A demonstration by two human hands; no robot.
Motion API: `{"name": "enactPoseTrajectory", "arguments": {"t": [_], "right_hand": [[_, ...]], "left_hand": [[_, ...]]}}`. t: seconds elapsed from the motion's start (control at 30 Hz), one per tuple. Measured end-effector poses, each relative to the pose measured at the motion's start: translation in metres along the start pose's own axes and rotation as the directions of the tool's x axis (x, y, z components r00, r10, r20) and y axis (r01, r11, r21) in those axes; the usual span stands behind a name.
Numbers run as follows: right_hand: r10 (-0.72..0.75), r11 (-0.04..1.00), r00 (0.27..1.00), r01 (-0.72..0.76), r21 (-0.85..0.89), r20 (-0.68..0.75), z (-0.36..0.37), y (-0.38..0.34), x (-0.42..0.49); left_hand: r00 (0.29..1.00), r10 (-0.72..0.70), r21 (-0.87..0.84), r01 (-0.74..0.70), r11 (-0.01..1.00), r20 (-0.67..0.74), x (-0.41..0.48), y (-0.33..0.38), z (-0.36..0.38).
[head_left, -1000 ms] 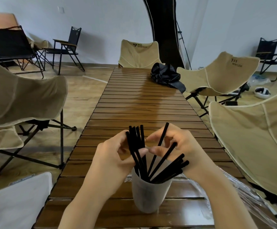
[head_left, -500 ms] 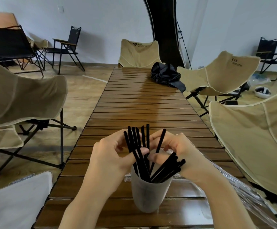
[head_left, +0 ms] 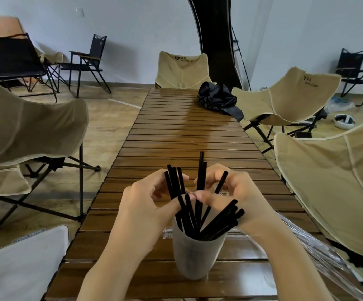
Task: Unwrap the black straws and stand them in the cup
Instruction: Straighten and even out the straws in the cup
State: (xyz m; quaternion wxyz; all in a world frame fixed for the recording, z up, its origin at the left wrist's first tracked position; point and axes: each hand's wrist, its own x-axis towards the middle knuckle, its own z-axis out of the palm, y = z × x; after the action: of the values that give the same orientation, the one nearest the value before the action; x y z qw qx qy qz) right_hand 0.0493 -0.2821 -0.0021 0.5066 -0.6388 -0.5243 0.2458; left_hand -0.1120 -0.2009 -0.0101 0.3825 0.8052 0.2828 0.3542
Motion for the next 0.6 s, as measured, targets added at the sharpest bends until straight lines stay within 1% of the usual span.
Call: {"name": "enactPoseTrajectory", "arguments": {"t": [0.17, 0.43, 0.6], "right_hand": [[-0.100, 0.991, 0.989, 0.109, 0.078, -0.111, -0.004, -0.012, -0.003], [-0.123, 0.978, 0.979, 0.146, 0.145, -0.161, -0.010, -0.016, -0.007], [-0.223, 0.950, 0.949, 0.263, 0.170, -0.221, -0.015, -0.022, -0.007]], "left_hand": [[0.998, -0.037, 0.011, 0.037, 0.999, 0.053, 0.000, -0.002, 0.000], [0.998, 0.029, 0.021, -0.030, 0.999, 0.062, -0.002, -0.003, -0.011], [0.996, 0.035, 0.016, -0.036, 0.999, 0.086, -0.002, -0.003, -0.012]]}}
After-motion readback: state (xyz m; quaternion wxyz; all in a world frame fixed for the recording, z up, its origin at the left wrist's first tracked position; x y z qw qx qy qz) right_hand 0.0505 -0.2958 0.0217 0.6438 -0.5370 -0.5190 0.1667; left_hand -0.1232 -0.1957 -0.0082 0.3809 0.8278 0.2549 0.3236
